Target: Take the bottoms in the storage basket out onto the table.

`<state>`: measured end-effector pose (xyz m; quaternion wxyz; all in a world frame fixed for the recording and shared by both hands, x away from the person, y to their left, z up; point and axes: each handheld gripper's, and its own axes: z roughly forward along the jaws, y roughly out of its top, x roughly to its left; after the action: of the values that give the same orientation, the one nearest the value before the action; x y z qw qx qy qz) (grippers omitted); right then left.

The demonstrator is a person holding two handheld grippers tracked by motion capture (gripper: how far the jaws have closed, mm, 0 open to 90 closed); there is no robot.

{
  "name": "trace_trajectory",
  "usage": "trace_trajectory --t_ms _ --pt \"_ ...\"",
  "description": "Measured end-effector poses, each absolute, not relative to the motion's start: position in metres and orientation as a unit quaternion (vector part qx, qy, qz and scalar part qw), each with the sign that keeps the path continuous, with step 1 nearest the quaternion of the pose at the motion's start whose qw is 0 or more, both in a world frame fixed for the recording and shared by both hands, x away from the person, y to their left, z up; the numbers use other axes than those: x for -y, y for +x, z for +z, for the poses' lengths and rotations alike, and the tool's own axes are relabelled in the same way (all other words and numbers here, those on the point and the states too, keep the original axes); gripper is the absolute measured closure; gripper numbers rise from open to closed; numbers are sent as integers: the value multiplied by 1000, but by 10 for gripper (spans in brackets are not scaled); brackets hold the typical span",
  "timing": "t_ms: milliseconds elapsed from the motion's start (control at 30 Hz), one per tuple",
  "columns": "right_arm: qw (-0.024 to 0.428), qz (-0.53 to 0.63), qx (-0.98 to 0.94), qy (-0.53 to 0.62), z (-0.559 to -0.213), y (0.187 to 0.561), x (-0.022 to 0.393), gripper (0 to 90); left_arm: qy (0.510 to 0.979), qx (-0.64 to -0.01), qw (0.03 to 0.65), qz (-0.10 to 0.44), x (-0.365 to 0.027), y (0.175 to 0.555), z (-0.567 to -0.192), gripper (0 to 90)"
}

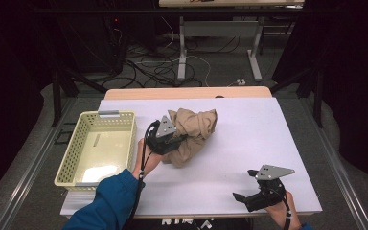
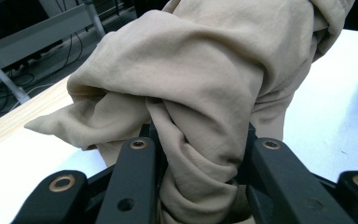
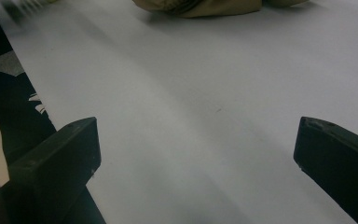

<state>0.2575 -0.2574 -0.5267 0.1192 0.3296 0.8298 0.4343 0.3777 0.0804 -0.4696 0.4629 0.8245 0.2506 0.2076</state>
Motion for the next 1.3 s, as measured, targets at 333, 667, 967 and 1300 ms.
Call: trace_trajectory --t_ms 333,667,967,1300 --pt "122 437 -826 333 -527 257 257 3 831 -252 454 200 -78 380 -475 709" --pt "120 434 -830 330 -527 257 258 4 846 -244 435 188 -68 380 -490 707" --pt "118 433 -829 334 -527 257 257 4 853 -243 424 181 -63 382 -500 704" --pt "119 435 -830 329 -526 257 258 4 869 -234 405 163 -51 380 -515 699"
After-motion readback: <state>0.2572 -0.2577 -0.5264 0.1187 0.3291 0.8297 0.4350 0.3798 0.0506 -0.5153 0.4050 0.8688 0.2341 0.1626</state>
